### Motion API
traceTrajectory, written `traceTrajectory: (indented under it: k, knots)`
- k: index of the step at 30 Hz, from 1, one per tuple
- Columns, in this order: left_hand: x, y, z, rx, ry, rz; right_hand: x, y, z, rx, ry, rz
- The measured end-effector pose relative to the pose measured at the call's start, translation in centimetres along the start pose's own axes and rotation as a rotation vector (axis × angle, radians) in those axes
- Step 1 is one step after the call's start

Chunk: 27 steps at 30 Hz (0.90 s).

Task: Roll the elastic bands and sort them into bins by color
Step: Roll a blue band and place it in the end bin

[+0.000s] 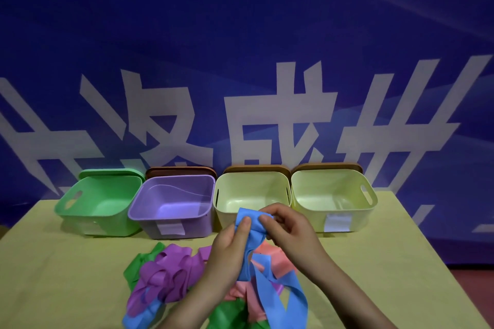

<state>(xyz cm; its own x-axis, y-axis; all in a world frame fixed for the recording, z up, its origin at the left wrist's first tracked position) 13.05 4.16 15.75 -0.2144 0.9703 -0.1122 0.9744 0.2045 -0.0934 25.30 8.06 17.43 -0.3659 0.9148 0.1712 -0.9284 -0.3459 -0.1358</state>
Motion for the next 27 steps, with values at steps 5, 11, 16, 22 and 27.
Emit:
traceTrajectory:
  k: [5,11,16,22,27]
  knots:
    - [0.2,0.1,0.3,0.051,0.009,0.044,-0.3,-0.1,0.6,-0.195,-0.103,-0.027]
    - [0.5,0.4,0.2,0.034,-0.011,0.015,-0.6,0.3,0.1,-0.028,-0.049,0.017]
    - [0.0,0.6,0.7,-0.093,-0.102,0.033,-0.6,-0.2,0.0,-0.037,-0.099,-0.072]
    - [-0.6,0.5,1.2,-0.206,-0.158,0.095,-0.5,-1.3,0.1,0.035,-0.109,-0.199]
    - [-1.0,0.6,0.2,-0.074,-0.054,0.137,-0.4,-2.0,0.1,-0.089,-0.164,-0.236]
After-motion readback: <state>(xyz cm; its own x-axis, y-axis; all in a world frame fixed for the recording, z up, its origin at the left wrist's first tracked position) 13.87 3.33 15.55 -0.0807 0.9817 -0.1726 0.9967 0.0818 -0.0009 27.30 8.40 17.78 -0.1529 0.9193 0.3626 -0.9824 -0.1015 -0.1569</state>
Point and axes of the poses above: each hand's wrist, its own x-axis towards the middle knuckle, its own y-axis out of the palm, z = x × y, the point moved 7 cm from there along x, towards the middle knuckle, and after that the axes turned 2 degrees about z, right-handed, at the moved point
